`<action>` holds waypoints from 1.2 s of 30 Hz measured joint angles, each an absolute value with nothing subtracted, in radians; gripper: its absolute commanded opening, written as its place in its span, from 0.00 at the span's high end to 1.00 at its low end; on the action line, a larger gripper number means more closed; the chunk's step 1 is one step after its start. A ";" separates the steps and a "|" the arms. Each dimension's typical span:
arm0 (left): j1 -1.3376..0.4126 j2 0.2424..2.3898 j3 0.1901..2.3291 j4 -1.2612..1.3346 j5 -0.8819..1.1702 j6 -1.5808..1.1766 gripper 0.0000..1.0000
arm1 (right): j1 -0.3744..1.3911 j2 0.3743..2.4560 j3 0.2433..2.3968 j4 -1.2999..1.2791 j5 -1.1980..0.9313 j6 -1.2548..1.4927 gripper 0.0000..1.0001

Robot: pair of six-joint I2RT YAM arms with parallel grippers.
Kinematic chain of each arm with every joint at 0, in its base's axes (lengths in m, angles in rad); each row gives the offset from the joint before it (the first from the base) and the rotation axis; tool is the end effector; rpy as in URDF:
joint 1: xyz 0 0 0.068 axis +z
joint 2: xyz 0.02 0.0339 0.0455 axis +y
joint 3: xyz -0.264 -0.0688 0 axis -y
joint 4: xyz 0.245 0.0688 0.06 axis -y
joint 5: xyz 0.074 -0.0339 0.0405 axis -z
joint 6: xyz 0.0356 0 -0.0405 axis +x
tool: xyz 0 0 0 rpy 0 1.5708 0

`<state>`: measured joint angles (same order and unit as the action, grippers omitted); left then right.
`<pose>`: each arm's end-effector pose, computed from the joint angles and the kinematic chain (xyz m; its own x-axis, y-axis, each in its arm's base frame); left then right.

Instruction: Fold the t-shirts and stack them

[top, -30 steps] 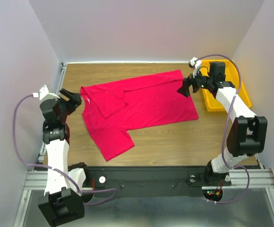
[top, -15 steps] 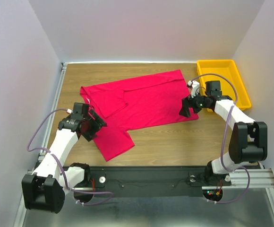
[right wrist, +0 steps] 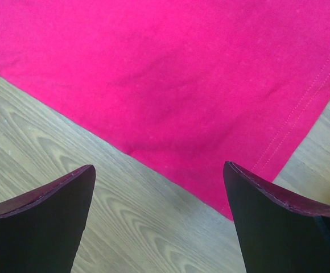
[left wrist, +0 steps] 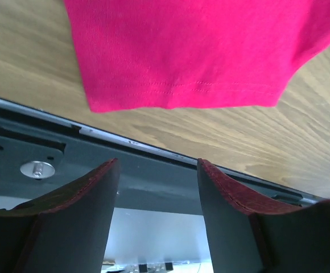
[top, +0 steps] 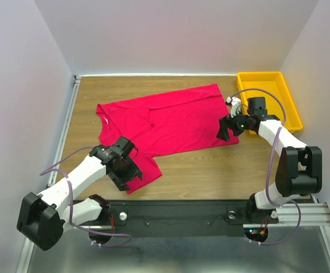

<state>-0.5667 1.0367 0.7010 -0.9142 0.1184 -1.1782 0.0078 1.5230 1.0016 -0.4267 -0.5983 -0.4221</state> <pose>0.1422 -0.0955 0.2129 -0.8279 -0.5606 -0.0171 -0.5237 0.7836 -0.3343 0.3099 0.0225 0.2232 -0.6038 -0.3432 -0.7195 -0.6383 0.7488 0.1784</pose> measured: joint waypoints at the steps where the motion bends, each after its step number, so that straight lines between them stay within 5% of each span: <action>1: -0.581 1.042 0.699 -0.915 0.118 -1.193 0.34 | 0.006 1.523 1.002 -0.427 -0.598 -0.422 0.00; 10: -0.709 1.094 0.658 -0.912 0.082 -1.339 0.38 | -0.019 1.523 1.002 -0.427 -0.586 -0.422 0.00; 36: -0.703 0.955 0.493 -0.810 -0.006 -1.560 0.44 | -0.064 1.526 1.002 -0.427 -0.586 -0.421 0.00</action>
<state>-0.7029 0.9554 0.4934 -0.8101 -0.0063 -1.5604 -0.0635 1.5261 1.0016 -0.4271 -0.5858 -0.4213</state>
